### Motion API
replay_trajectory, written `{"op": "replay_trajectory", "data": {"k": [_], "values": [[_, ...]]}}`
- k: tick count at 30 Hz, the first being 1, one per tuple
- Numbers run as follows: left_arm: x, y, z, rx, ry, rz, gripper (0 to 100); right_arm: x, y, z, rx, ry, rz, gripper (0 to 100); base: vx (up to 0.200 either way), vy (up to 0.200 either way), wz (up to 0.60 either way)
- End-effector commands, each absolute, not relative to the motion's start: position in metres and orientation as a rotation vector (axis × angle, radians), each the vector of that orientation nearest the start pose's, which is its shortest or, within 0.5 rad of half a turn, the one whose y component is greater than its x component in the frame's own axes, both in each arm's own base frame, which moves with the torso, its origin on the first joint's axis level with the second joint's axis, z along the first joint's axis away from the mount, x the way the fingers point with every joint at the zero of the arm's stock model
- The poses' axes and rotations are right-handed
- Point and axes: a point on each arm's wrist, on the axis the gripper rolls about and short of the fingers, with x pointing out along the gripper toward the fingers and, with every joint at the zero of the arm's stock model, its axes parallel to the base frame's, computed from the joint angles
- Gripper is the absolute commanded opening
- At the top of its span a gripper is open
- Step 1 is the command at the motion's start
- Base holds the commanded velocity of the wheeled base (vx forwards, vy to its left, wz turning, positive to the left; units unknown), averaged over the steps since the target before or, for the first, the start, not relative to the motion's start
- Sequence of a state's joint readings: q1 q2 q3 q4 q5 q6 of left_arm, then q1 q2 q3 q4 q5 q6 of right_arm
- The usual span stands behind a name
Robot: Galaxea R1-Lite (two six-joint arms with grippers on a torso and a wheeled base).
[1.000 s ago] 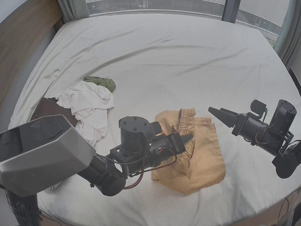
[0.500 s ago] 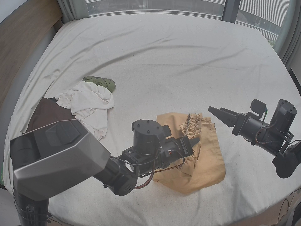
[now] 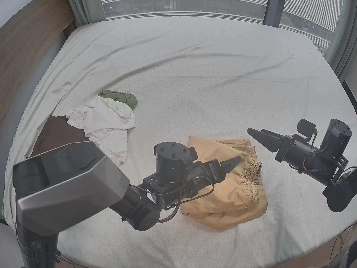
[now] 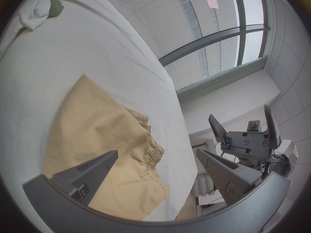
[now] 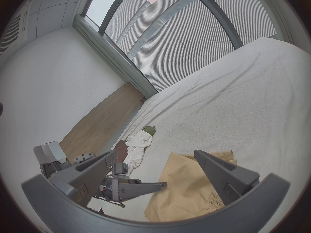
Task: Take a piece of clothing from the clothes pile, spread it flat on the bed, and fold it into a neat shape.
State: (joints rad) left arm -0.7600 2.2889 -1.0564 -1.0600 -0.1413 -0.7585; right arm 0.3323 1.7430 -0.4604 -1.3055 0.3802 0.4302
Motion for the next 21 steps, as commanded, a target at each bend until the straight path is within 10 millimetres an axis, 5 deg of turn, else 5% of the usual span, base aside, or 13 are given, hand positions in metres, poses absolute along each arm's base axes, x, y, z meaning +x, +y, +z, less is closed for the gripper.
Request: {"op": "replay_trajectory", "data": {"k": [1,15,21], "values": [[0.304,-0.271,0.085,-0.637,0.470,-0.749,100,0.256,0.098,0.148,0.411,0.152,0.704,100,0.000,0.000,0.00],[0.288,-0.180,0.087,-0.424,0.383,-0.608,100,0.239,0.088,0.106,0.352,0.488,0.614,100,0.000,0.000,0.00],[0.279,-0.168,0.079,-0.394,0.336,-0.618,100,0.232,0.072,0.105,0.367,0.587,0.536,100,0.000,0.000,0.00]]}}
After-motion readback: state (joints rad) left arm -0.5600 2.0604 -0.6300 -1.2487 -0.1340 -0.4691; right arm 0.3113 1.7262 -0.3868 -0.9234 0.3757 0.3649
